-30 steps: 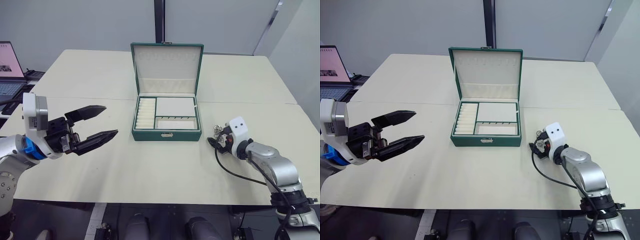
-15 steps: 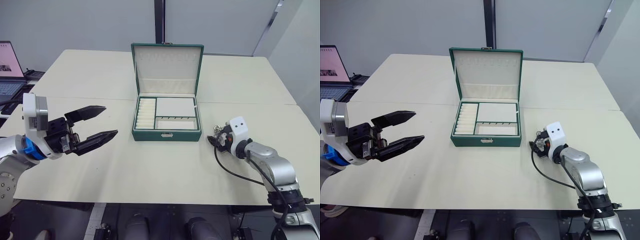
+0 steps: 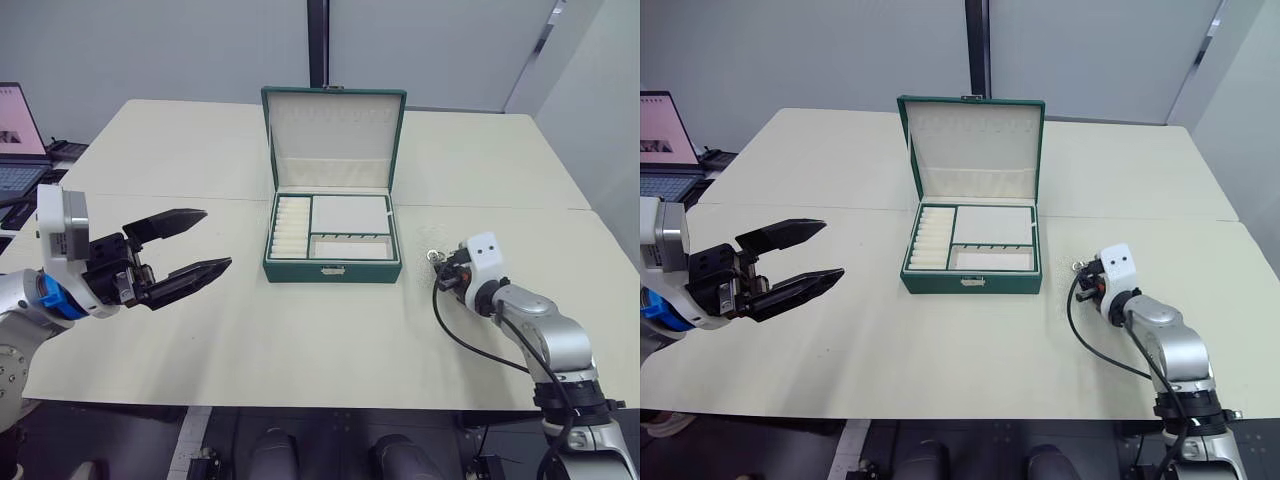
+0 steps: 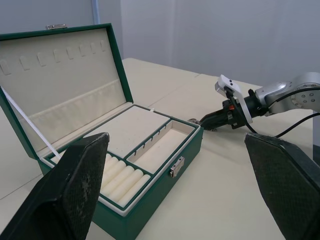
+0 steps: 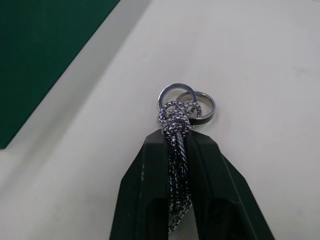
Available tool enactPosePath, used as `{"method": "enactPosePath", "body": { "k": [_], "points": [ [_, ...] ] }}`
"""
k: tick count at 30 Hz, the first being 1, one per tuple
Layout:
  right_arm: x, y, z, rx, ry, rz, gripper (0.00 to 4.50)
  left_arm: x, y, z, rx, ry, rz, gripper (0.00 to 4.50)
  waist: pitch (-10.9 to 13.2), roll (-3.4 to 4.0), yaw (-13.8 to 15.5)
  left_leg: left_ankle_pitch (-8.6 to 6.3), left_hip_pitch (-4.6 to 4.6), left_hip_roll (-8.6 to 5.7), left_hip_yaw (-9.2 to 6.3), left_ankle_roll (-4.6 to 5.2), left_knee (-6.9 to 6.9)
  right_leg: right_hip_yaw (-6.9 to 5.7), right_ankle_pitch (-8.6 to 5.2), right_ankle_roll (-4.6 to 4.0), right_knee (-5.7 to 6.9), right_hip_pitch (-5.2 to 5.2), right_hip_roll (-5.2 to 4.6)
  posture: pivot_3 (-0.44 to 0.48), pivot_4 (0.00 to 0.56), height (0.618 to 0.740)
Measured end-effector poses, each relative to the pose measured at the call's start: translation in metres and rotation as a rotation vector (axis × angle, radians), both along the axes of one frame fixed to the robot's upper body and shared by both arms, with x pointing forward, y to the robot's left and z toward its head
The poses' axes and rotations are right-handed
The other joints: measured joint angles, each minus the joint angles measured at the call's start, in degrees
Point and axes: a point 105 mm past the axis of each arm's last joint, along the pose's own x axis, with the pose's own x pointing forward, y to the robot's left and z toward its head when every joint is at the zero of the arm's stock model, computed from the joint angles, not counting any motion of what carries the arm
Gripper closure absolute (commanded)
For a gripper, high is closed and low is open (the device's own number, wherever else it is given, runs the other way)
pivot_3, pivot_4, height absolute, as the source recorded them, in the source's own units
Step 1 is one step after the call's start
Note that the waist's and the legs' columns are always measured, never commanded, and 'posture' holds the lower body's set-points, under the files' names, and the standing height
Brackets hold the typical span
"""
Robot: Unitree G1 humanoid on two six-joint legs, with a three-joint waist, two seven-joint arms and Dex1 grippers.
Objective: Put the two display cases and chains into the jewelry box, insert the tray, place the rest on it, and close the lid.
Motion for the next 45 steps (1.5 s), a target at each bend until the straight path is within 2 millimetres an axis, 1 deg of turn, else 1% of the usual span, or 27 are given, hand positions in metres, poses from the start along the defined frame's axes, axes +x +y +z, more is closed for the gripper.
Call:
{"method": "enactPosePath", "body": {
  "k": [15,22,25,30,38,43,45],
  "points": [
    [0.000,0.000,0.000,0.002,-0.002,-0.003,4.33,-0.001,0.002,-0.005,0.004,0.018,0.007,0.00,0.0,-0.06,0.0,0.00,0.01,0.01,-0.01,0.00,0.00,0.00,0.00,0.00,0.01,0.00,0.00,0.000,0.150,0.726],
    [-0.003,-0.004,0.009,-0.015,0.011,0.017,4.33,-0.002,0.002,-0.006,0.005,0.019,0.001,0.00,0.0,0.05,0.1,0.00,-0.04,-0.01,0.04,0.00,-0.01,0.02,0.00,0.00,0.01,-0.02,-0.01,0.000,0.150,0.726],
    [-0.005,-0.003,0.021,-0.028,0.001,0.046,4.33,-0.002,0.003,-0.006,0.007,0.020,-0.004,0.00,0.1,0.13,0.1,0.00,-0.04,-0.01,0.06,0.00,-0.01,0.05,0.00,0.00,0.01,-0.03,-0.02,0.000,0.150,0.726],
    [-0.006,0.000,0.056,-0.072,-0.068,0.109,4.33,0.001,0.005,-0.005,0.000,0.009,0.002,0.00,0.1,0.14,0.2,-0.01,-0.04,-0.02,0.05,0.01,-0.01,0.04,0.00,0.00,0.00,-0.04,-0.02,0.000,0.150,0.726],
    [-0.010,0.005,0.084,-0.104,-0.090,0.174,4.33,0.003,0.003,-0.007,-0.005,0.009,-0.008,0.00,0.1,0.16,0.1,-0.01,-0.06,-0.02,0.07,0.02,-0.01,0.06,0.00,0.00,-0.01,-0.05,-0.03,0.000,0.150,0.726],
    [-0.014,0.010,0.109,-0.114,-0.124,0.229,4.33,0.003,0.003,-0.006,-0.010,0.007,-0.008,0.00,0.1,0.17,0.1,-0.01,-0.06,-0.02,0.06,0.02,-0.01,0.05,0.00,0.00,-0.02,-0.05,-0.03,0.000,0.150,0.726],
    [-0.015,0.012,0.116,-0.120,-0.125,0.248,4.33,0.003,0.003,-0.007,-0.010,0.007,-0.008,0.00,0.1,0.17,0.1,-0.01,-0.06,-0.02,0.07,0.02,-0.01,0.05,0.00,0.00,-0.02,-0.05,-0.04,0.000,0.150,0.726]
  ]
}}
